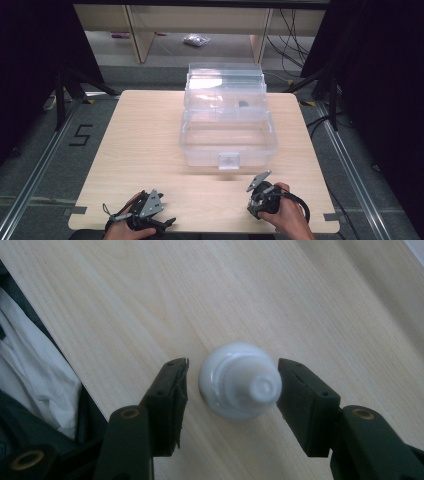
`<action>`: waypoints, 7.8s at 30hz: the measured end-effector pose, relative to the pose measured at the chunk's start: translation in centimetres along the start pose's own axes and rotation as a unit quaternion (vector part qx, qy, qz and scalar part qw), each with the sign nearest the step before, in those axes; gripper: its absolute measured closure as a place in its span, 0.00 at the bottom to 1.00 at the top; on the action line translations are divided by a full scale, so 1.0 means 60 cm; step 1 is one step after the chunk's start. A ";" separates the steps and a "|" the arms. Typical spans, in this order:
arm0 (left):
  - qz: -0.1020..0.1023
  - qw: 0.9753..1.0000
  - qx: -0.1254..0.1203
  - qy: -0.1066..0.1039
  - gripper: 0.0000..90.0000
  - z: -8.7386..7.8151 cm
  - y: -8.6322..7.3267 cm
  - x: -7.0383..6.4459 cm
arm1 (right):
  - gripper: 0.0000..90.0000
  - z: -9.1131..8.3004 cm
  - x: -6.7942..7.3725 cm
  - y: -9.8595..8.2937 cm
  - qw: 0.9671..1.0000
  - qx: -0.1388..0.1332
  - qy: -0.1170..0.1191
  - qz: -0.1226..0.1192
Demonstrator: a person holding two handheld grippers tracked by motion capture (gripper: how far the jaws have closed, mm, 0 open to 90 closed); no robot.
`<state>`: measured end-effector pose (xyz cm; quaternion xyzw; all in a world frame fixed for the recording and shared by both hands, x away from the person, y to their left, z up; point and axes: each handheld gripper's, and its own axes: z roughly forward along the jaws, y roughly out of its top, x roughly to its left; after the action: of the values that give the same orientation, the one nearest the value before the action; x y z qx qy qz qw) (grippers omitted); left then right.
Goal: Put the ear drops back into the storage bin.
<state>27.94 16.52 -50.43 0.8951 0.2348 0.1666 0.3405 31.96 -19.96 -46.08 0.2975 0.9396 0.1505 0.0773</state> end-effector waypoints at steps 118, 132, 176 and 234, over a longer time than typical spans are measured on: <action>-0.010 1.000 -0.001 0.000 0.17 0.001 -0.001 0.000 | 0.67 -0.161 -0.171 0.147 1.000 -0.009 -0.005 0.012; -0.004 1.000 -0.004 0.000 0.17 0.000 -0.001 0.001 | 0.67 -0.136 -0.226 0.175 0.999 0.003 0.001 0.042; -0.009 1.000 -0.001 -0.001 0.17 0.000 -0.001 0.000 | 0.67 -0.010 -0.285 0.199 0.992 0.076 0.006 0.097; 0.000 1.000 0.000 -0.002 0.17 0.000 -0.001 0.001 | 0.39 -0.023 -0.282 0.191 0.993 0.028 -0.010 0.111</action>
<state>27.98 16.56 -50.47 0.8954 0.2343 0.1649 0.3408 51.51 -21.22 -40.04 0.4033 0.9039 0.1292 0.0610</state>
